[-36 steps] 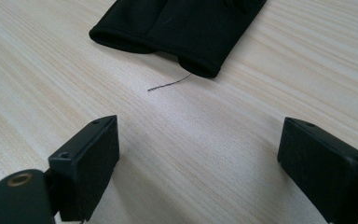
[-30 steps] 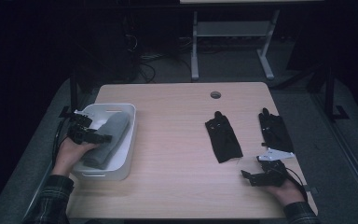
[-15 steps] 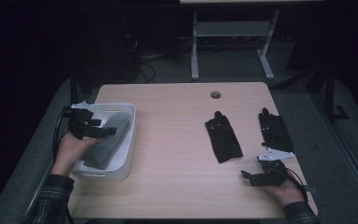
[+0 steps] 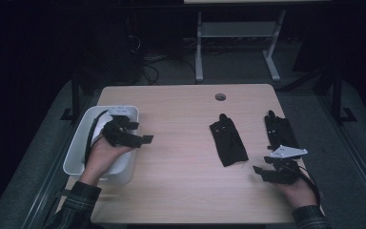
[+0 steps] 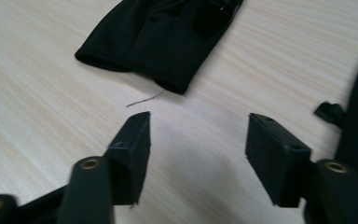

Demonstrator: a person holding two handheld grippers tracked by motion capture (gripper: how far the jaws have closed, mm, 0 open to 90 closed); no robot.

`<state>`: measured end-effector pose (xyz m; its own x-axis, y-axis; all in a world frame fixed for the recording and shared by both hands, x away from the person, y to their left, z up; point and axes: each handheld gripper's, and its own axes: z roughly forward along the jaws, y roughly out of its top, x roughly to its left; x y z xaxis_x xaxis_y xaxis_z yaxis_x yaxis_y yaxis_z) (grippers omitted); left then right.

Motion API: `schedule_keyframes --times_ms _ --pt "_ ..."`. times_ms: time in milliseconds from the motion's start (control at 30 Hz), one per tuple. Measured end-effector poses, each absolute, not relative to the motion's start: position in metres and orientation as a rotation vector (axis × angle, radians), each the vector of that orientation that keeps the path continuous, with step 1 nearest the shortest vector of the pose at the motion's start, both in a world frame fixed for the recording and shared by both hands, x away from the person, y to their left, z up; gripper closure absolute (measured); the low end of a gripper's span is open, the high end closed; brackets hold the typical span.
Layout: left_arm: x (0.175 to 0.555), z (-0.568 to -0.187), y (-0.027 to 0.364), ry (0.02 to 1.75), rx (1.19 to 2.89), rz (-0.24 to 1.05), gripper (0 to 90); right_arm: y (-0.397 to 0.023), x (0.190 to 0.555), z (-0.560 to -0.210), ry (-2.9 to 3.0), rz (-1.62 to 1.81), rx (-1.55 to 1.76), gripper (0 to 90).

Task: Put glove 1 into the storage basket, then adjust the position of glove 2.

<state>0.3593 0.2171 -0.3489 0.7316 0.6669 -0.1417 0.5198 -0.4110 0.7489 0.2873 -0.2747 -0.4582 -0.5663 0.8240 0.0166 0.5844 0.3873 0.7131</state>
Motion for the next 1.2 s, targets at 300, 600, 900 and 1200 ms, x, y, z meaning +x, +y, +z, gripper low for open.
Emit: schedule_keyframes --times_ms 300,600,900,1200 --pt "0.34 -0.368 0.165 0.791 2.13 0.174 14.3 -0.285 0.297 -0.446 2.268 0.989 1.271 71.9" --pt "0.321 -0.412 0.137 0.732 2.208 0.146 14.2 -0.311 0.316 -0.44 2.171 0.961 1.342 90.0" --pt "0.311 -0.456 0.133 0.704 2.352 0.119 14.1 -0.327 0.335 -0.447 2.119 0.9 1.385 90.0" --pt "0.311 -0.467 0.139 0.672 2.379 0.22 12.8 -0.339 0.344 -0.458 2.129 0.815 1.444 90.0"
